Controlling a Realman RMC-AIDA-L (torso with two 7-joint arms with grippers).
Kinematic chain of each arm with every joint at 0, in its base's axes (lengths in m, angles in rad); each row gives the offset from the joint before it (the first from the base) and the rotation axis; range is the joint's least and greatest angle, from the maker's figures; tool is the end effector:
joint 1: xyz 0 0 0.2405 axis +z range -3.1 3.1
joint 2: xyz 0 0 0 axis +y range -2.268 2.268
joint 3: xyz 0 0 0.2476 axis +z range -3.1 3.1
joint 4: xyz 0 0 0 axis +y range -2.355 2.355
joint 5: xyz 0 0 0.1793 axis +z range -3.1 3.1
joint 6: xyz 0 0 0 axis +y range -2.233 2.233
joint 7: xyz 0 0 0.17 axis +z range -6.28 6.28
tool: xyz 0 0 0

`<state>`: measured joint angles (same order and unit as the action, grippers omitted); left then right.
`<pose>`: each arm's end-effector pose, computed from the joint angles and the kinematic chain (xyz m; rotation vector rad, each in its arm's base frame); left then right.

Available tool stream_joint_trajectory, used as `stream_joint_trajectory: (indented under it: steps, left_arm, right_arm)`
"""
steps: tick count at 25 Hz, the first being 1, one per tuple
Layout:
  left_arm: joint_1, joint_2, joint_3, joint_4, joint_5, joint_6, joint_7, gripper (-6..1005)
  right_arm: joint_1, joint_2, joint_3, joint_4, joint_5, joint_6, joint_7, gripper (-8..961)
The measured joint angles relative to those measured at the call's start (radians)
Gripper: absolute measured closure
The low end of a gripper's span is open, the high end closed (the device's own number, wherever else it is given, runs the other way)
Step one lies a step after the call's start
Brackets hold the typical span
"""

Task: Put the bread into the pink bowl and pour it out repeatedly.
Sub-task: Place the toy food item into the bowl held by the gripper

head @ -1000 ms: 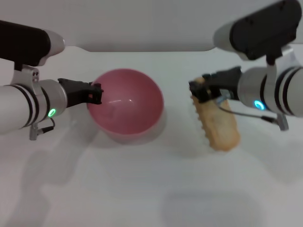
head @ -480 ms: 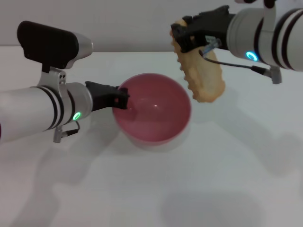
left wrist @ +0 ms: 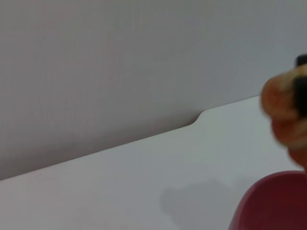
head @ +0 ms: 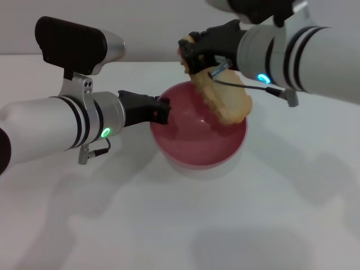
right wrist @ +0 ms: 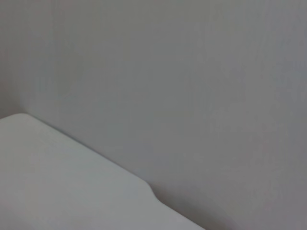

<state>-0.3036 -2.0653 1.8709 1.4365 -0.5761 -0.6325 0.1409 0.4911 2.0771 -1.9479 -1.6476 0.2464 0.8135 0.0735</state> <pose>-0.1681 0.3383 -0.0614 -2.2450 -0.9215 -0.2393 0.0774 0.3498 -0.0490 -2.2828 0.5672 0.2110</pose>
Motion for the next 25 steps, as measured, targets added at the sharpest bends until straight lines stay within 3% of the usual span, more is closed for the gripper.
stream_joint_trajectory:
  steps: [6, 13, 25]
  left_arm:
    - [0.003, 0.001, 0.001, 0.001, -0.004, 0.006, 0.002, 946]
    - [0.002, 0.002, 0.002, 0.001, -0.004, 0.008, 0.003, 946]
    - [0.008, 0.005, -0.003, -0.009, 0.033, 0.073, 0.025, 947]
  right_arm:
    - [0.033, 0.000, -0.015, 0.068, 0.052, -0.034, -0.015, 796]
    - [-0.013, 0.000, -0.012, 0.033, 0.075, -0.069, -0.038, 730]
    - [-0.106, 0.002, -0.008, -0.105, 0.040, -0.070, -0.029, 462]
